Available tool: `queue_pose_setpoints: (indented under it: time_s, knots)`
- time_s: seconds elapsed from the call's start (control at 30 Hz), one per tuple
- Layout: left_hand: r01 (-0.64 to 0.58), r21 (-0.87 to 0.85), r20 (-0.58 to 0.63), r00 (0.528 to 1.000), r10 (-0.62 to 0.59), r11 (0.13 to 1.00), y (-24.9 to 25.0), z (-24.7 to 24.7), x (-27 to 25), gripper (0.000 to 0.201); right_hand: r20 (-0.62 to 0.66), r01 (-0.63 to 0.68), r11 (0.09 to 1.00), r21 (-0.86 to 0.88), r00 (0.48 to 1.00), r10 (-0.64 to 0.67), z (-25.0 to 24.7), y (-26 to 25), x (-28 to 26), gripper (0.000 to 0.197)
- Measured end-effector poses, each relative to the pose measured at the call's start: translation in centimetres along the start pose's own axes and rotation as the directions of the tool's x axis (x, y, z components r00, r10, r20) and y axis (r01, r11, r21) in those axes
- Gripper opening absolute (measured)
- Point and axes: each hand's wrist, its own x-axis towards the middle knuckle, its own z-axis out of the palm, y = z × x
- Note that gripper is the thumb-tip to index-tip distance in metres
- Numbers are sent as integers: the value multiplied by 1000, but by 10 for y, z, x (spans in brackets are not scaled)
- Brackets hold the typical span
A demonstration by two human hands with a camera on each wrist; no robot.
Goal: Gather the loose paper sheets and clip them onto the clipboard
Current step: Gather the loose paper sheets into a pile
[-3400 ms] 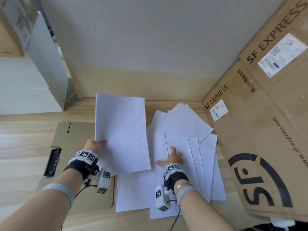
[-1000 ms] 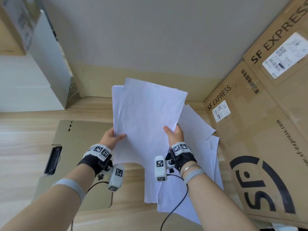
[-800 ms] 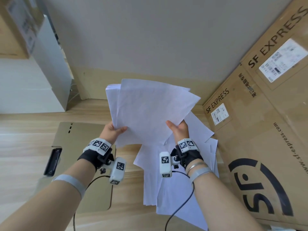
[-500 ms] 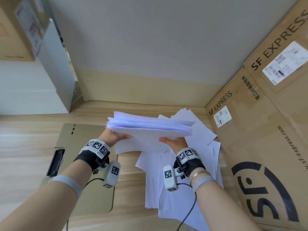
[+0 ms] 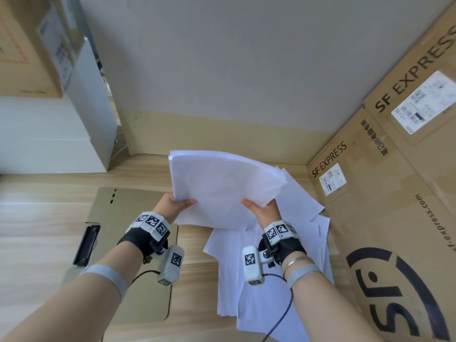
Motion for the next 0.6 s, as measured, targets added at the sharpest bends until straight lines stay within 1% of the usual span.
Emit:
queue_pose_setpoints:
  time_s: [0.07, 0.13, 0.17, 0.27, 0.33, 0.47, 0.53, 0.6]
  knots:
    - [-29, -34, 21, 999, 30, 999, -1, 3, 0, 30, -10, 9, 1000, 10, 1000, -9, -1, -1, 2, 20]
    - [-41, -18, 30, 999, 42, 999, -4, 3, 1, 16, 3, -7, 1000, 4, 1000, 7, -2, 1, 2, 28]
    - [-57, -22, 31, 998, 58, 998, -6, 3, 2, 15, 20, -20, 1000, -8, 1000, 21, -2, 4, 3, 30]
    - [-98, -45, -4, 995, 98, 994, -11, -1, 5, 25, 51, -46, 998, -34, 998, 48, 0, 13, 1, 29]
    - [-105, -61, -19, 994, 104, 993, -12, -4, 8, 25, 43, -49, 999, -19, 998, 50, 0, 16, 1, 28]
    - [-136, -51, 20, 990, 137, 989, -8, -2, 6, 26, 15, -26, 1000, -15, 1000, 26, 0, 16, 3, 32]
    - [-104, -3, 30, 994, 104, 995, -13, 0, 6, 25, 25, -43, 998, -37, 999, 44, 1, 22, 5, 27]
    - [-81, 57, 24, 997, 80, 995, -19, 3, 4, 18, 31, -64, 996, -58, 997, 66, 3, 29, 5, 32]
